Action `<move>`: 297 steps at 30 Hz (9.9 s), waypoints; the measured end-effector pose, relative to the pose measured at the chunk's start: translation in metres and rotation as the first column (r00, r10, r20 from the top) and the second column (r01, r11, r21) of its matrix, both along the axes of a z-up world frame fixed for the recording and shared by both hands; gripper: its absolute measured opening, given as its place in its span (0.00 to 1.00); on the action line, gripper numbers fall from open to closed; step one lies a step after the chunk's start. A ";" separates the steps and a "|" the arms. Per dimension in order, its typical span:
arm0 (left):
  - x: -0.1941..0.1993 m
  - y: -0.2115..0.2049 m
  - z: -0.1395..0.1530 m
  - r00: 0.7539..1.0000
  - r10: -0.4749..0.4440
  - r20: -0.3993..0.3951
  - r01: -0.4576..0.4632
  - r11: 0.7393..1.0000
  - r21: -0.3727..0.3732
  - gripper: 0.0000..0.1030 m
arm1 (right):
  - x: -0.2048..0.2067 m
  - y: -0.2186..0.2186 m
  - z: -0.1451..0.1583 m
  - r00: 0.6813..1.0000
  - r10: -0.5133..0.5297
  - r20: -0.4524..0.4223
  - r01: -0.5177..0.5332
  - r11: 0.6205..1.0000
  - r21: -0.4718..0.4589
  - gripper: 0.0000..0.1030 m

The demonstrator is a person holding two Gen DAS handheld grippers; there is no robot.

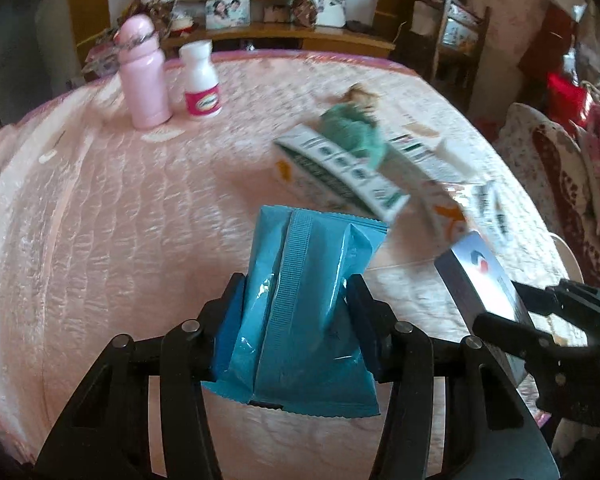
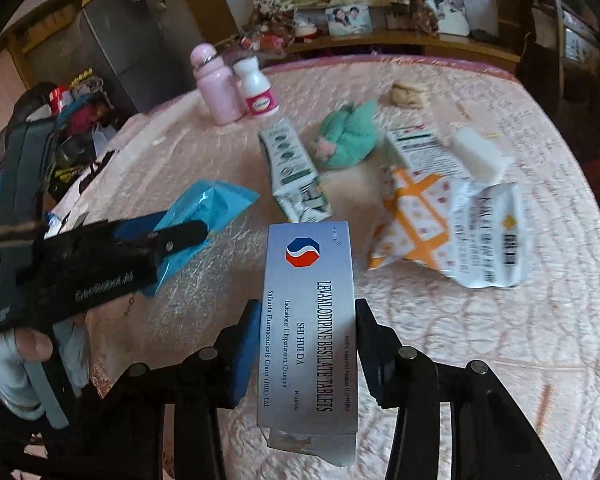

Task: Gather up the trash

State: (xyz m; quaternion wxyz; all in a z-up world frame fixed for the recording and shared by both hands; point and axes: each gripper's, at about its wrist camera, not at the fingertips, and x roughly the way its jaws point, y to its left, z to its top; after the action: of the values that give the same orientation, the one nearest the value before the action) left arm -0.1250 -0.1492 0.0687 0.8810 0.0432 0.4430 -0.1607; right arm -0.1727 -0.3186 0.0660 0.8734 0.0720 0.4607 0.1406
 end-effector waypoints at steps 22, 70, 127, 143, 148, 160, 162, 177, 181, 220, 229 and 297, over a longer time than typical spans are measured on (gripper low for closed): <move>-0.041 -0.129 0.032 0.981 -0.173 0.086 0.173 0.985 0.011 0.48 | -0.059 -0.120 0.043 0.963 -0.248 0.105 0.248 0.969 0.021 0.43; -0.090 -0.406 -0.008 0.843 -0.538 0.009 0.538 0.842 0.027 0.48 | -0.166 -0.372 0.003 0.718 -0.696 -0.010 0.696 0.718 -0.004 0.43; -0.069 -0.261 0.021 0.929 -0.347 0.130 0.349 0.937 0.010 0.59 | -0.112 -0.279 0.015 0.814 -0.580 -0.018 0.580 0.815 -0.008 0.52; 0.021 -0.122 0.013 0.997 -0.049 0.067 0.043 0.995 0.089 0.59 | -0.046 -0.165 0.009 0.930 -0.365 -0.035 0.364 0.931 -0.028 0.55; 0.054 -0.115 0.002 0.997 -0.021 0.080 0.012 0.995 0.102 0.59 | -0.031 -0.144 0.006 0.946 -0.322 -0.043 0.321 0.947 -0.033 0.56; 0.066 -0.021 -0.012 0.998 0.060 -0.002 -0.059 0.988 0.144 0.60 | 0.014 -0.120 -0.010 0.966 -0.231 -0.114 0.226 0.973 -0.052 0.58; 0.064 0.000 -0.010 0.998 0.063 -0.024 -0.060 0.992 0.107 0.60 | 0.017 -0.110 -0.014 0.975 -0.171 -0.140 0.168 0.985 -0.032 0.58; 0.076 0.029 0.001 0.986 0.137 -0.093 -0.145 0.985 -0.097 0.60 | 0.077 -0.160 0.002 0.921 -0.386 -0.044 0.381 0.920 -0.096 0.58; 0.085 0.026 -0.006 0.978 0.175 -0.110 -0.188 0.975 -0.122 0.60 | 0.062 -0.154 0.004 0.926 -0.373 -0.054 0.371 0.927 -0.051 0.58; 0.043 -0.012 -0.001 0.994 0.077 -0.079 -0.090 0.982 -0.168 0.63 | 0.038 -0.109 -0.003 0.978 -0.203 -0.053 0.208 0.967 0.147 0.24; 0.009 -0.071 0.010 0.998 -0.038 -0.046 0.031 0.988 -0.149 0.62 | 0.004 -0.135 0.006 0.972 -0.230 -0.050 0.236 0.950 0.206 0.20; -0.030 -0.187 0.020 0.967 -0.252 -0.026 0.243 0.952 -0.186 0.62 | -0.045 -0.223 0.016 0.924 -0.381 0.021 0.381 0.924 -0.002 0.42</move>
State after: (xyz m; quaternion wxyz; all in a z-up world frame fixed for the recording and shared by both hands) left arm -0.1546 -0.3360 0.0883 0.8429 0.0141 0.4393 -0.3105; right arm -0.2176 -0.5416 0.0818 0.8888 0.1562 0.4296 -0.0326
